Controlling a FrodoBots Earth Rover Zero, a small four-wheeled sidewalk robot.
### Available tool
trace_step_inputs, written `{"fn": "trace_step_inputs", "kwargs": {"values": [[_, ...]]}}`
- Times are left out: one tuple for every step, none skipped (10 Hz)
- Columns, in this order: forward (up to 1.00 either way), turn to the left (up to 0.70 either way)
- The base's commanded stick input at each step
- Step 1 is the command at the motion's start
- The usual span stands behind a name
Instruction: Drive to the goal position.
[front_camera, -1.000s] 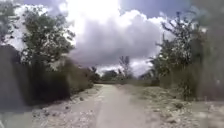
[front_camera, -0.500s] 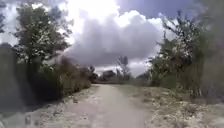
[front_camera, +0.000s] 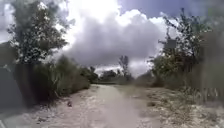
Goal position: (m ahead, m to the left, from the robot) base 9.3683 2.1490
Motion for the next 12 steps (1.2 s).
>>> {"fn": "trace_step_inputs", "kwargs": {"values": [[0.7,0.0],[0.7,0.0],[0.7,0.0],[0.7,0.0],[0.7,0.0],[0.7,0.0],[0.7,0.0],[0.7,0.0],[0.7,0.0],[0.7,0.0],[0.7,0.0],[0.7,0.0]]}}
